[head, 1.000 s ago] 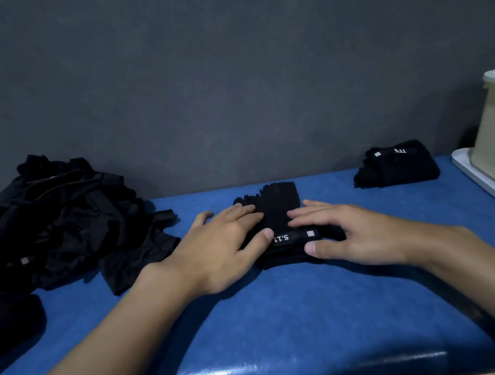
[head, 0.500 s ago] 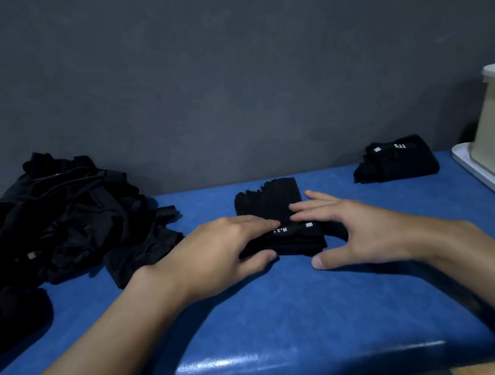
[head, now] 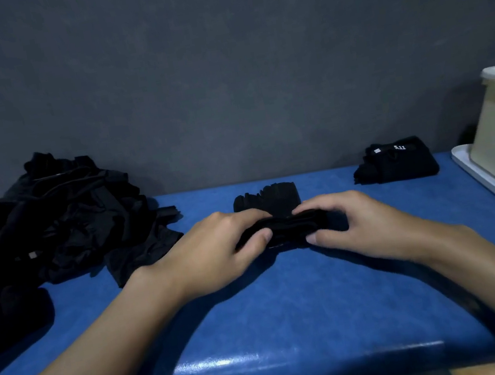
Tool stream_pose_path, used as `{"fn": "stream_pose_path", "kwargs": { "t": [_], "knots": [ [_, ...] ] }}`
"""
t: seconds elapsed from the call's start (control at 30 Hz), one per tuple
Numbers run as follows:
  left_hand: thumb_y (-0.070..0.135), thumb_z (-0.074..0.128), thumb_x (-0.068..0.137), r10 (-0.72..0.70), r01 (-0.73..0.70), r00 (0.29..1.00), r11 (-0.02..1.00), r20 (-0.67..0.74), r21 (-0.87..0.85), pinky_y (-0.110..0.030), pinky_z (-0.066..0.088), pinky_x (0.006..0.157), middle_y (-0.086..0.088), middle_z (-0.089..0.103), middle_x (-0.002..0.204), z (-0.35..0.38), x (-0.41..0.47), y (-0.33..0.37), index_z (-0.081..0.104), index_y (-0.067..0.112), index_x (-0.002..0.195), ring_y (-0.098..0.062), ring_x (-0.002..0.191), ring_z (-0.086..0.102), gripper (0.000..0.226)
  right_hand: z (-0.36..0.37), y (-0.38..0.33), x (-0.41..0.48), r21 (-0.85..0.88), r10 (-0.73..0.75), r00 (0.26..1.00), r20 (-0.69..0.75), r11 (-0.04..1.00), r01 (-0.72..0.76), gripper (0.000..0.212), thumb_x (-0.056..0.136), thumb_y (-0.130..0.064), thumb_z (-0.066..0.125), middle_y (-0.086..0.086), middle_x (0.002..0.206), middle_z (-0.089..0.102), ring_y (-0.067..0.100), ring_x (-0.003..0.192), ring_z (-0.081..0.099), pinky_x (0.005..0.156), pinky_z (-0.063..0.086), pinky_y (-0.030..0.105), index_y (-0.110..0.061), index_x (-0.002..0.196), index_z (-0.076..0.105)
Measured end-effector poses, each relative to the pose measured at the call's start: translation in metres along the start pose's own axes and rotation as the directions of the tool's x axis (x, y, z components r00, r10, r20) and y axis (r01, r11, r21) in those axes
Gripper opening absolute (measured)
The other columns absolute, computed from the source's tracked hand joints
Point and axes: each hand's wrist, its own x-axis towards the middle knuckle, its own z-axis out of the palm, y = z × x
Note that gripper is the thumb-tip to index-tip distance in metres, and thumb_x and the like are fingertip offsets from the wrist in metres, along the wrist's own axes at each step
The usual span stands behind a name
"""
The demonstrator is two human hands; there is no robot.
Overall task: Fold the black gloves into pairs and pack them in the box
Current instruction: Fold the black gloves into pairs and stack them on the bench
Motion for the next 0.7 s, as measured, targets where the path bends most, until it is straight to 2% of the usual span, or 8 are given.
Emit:
{"fn": "stream_pose_path", "kwargs": {
  "t": [0.1,0.17,0.33,0.43,0.5,0.6,0.7],
  "knots": [
    [0.056,0.063,0.085,0.002,-0.002,1.000,0.999,-0.003,-0.053,-0.029,0.051,0.083,0.022,0.066,0.108,-0.001,-0.001,-0.001,0.053,0.038,0.129,0.004,0.094,0.060,0.049,0.001,0.001,0.001,0.006,-0.005,1.000,-0.001,1.000,0.005,0.016,0.091,-0.019,0.066,-0.009,0.097,0.072,0.010,0.096,0.066,0.090,0.051,0.040,-0.029,0.103,0.070],
    [0.048,0.068,0.084,0.021,-0.022,1.000,0.997,-0.015,-0.075,-0.033,0.051,0.086,0.021,0.065,0.109,0.001,0.000,-0.002,0.053,0.037,0.126,-0.001,0.099,0.061,0.046,0.001,0.001,0.000,0.013,-0.012,1.000,-0.011,1.000,0.012,0.011,0.093,-0.020,0.064,-0.008,0.092,0.071,0.010,0.090,0.065,0.087,0.052,0.041,-0.028,0.098,0.070],
    [0.030,0.066,0.093,-0.033,0.004,0.994,0.960,-0.101,-0.280,-0.041,0.054,0.084,0.012,0.072,0.096,0.005,0.002,-0.005,0.060,0.033,0.117,-0.011,0.091,0.068,0.025,0.003,0.001,0.003,0.120,-0.013,0.998,-0.068,0.993,0.021,0.014,0.097,-0.021,0.059,-0.006,0.096,0.073,0.009,0.094,0.067,0.084,0.053,0.031,-0.028,0.103,0.069],
    [0.024,0.064,0.095,-0.091,0.034,0.989,0.910,-0.119,-0.412,-0.044,0.055,0.087,0.008,0.074,0.097,0.008,0.004,-0.005,0.063,0.027,0.111,-0.013,0.092,0.071,0.017,0.002,0.001,0.003,0.183,-0.012,0.998,-0.058,0.983,0.022,0.014,0.096,-0.025,0.059,0.013,0.084,0.066,0.017,0.078,0.063,0.066,0.050,0.028,-0.032,0.108,0.064],
    [0.027,0.062,0.096,-0.125,0.057,0.984,0.891,-0.123,-0.450,-0.044,0.056,0.086,0.004,0.074,0.098,0.010,0.005,-0.007,0.064,0.027,0.109,-0.014,0.090,0.071,0.014,0.002,0.001,0.003,0.198,0.001,0.999,-0.043,0.980,0.007,0.019,0.093,-0.027,0.064,0.017,0.081,0.061,0.018,0.071,0.056,0.058,0.045,0.027,-0.033,0.111,0.062],
    [0.029,0.063,0.095,-0.187,0.097,0.970,0.881,-0.153,-0.463,-0.038,0.056,0.078,0.002,0.072,0.094,0.012,0.008,-0.011,0.066,0.027,0.102,-0.013,0.079,0.069,0.008,0.006,0.003,0.006,0.204,0.005,0.997,-0.082,0.979,0.012,0.015,0.093,-0.028,0.065,0.017,0.080,0.061,0.017,0.070,0.055,0.059,0.044,0.034,-0.030,0.108,0.063],
    [0.029,0.064,0.094,-0.248,0.137,0.951,0.873,-0.184,-0.468,-0.035,0.055,0.080,0.004,0.072,0.090,0.015,0.012,-0.010,0.067,0.026,0.095,-0.012,0.082,0.068,0.005,0.013,0.008,0.011,0.189,0.020,0.988,-0.154,0.982,0.009,0.013,0.090,-0.036,0.064,0.012,0.073,0.058,0.015,0.065,0.052,0.062,0.046,0.044,-0.030,0.101,0.065]
  ]
}}
